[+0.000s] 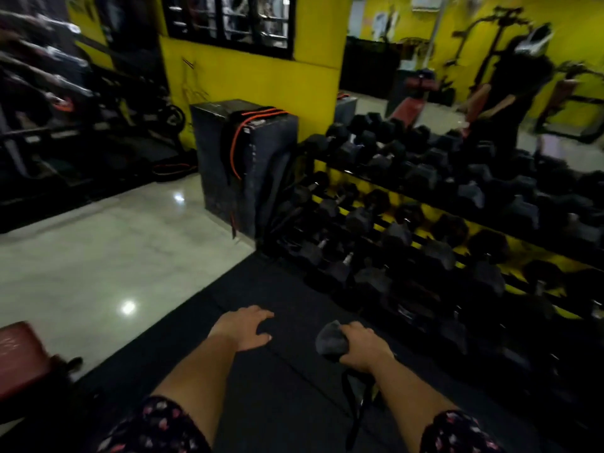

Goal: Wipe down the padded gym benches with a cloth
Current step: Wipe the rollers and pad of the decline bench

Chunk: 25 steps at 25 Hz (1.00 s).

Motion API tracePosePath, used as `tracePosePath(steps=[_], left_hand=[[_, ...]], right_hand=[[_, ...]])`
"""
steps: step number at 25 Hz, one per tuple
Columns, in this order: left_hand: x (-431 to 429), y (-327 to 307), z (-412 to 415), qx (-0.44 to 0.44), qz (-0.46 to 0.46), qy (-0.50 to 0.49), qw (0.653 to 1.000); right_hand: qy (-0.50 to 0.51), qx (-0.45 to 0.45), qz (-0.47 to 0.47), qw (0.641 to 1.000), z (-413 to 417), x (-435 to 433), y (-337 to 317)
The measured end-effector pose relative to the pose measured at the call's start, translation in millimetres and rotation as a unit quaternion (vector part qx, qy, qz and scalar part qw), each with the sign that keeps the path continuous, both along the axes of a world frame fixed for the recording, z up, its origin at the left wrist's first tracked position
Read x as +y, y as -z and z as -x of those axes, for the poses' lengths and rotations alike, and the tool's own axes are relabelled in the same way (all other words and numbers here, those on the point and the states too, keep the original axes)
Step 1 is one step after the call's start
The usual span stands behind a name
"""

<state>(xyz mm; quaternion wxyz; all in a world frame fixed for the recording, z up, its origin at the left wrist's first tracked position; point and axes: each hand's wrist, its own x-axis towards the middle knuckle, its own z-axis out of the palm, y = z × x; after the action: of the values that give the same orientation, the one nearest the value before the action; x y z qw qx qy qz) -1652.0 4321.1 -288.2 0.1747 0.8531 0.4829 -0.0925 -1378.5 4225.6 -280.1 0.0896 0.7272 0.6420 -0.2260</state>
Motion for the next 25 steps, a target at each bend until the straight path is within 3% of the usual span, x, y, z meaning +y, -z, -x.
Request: tracePosePath(steps=[4, 12, 18, 25], left_hand=[[39, -6, 63, -0.019, 0.017, -0.084, 0.996], [93, -10, 225, -0.003, 0.026, -0.272, 0.962], [113, -6, 326, -0.008, 0.025, -0.45, 0.893], [84, 7, 367, -0.029, 0.004, -0.588, 0.809]], right_hand=[[-0.059, 0.055, -0.002, 0.997, 73, 83, -3], [-0.266, 0.029, -0.009, 0.963, 228, 241, 5], [-0.443, 0.008, -0.022, 0.896, 350, 354, -7], [-0.57, 0.001, -0.023, 0.821, 472, 401, -3]])
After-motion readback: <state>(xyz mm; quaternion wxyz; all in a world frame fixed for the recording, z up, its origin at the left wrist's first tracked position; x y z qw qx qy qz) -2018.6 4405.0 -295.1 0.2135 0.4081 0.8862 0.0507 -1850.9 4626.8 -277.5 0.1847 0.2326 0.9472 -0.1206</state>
